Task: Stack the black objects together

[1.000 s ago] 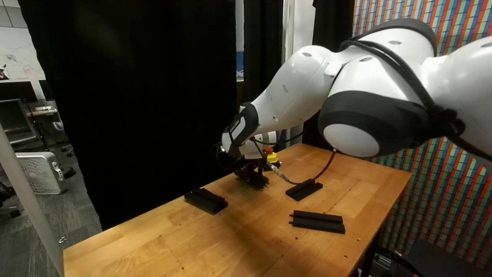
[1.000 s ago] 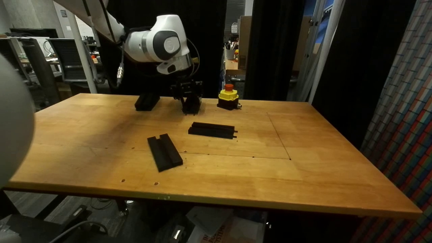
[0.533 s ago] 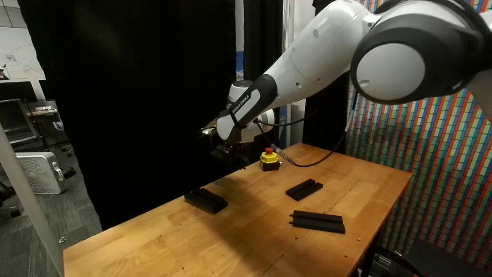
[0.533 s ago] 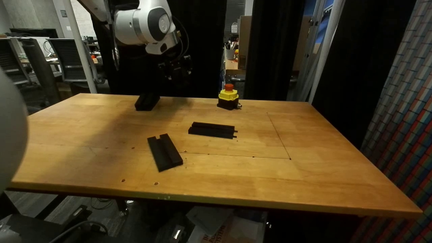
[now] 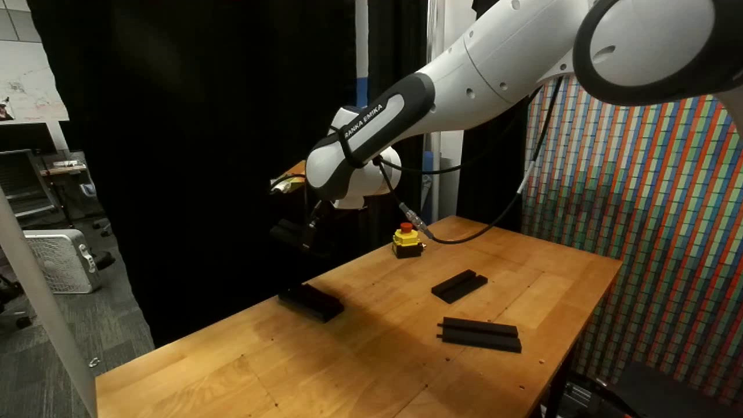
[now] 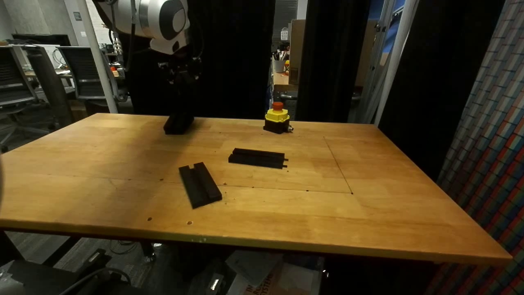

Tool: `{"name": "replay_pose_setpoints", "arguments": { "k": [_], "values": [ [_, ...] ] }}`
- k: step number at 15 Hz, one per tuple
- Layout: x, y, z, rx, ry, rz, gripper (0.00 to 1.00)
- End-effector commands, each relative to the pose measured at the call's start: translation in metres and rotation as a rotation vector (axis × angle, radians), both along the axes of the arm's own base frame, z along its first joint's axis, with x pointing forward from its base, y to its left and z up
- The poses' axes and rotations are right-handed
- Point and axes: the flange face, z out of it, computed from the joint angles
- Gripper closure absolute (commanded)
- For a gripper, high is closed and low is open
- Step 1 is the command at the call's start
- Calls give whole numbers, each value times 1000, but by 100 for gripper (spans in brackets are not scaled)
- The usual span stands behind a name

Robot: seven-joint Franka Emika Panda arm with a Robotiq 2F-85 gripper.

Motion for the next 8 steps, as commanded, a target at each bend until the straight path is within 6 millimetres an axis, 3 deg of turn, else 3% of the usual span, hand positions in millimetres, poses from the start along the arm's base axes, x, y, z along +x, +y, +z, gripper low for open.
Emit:
{"name": "replay_pose_setpoints", "arguments": {
  "k": [1, 8],
  "values": [
    [1, 13, 3, 69, 8, 69, 55],
    [2, 43, -1, 140, 143, 16, 55]
  ]
}}
